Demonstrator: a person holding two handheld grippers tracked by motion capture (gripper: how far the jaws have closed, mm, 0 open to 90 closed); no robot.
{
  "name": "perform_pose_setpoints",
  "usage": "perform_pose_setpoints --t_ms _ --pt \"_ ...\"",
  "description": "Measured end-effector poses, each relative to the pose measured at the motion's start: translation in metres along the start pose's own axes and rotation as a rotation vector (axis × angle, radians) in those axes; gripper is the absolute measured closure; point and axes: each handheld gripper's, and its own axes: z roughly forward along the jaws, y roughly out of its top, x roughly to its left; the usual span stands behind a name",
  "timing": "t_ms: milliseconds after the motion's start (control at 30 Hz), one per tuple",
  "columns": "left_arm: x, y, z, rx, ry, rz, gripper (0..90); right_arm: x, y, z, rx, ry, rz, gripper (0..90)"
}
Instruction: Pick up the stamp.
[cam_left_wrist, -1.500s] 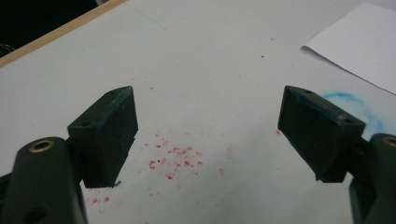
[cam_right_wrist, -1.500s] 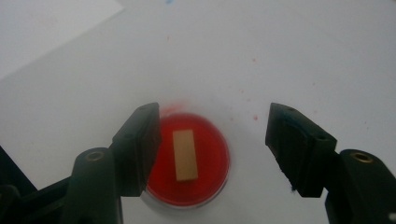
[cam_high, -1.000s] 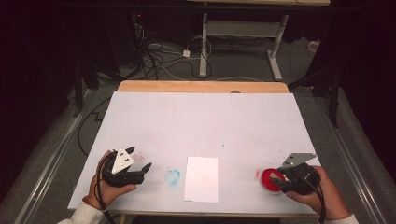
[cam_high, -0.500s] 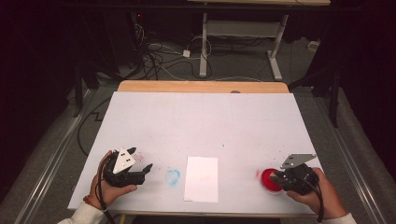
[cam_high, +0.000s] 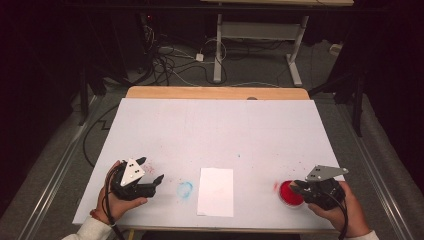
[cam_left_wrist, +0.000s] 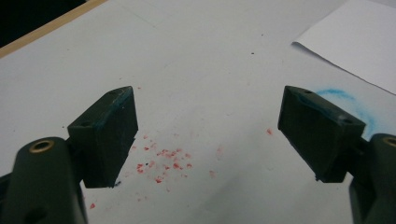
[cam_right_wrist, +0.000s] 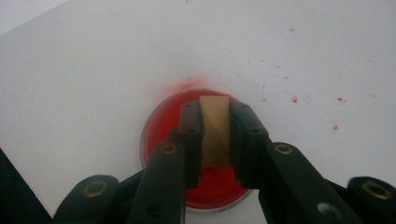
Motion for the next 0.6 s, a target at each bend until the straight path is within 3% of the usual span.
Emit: perform_pose_setpoints --t_ms 400,600 --pt "-0.001 0.0 0.003 0.008 -0.003 0.002 19.3 -0.001 0.011 -0.014 -0.049 -0.001 -0.002 75.6" --pt "-0.001 0.0 0.003 0.009 -0.008 0.006 19.3 -0.001 0.005 -0.002 -0.004 0.002 0.019 75.6"
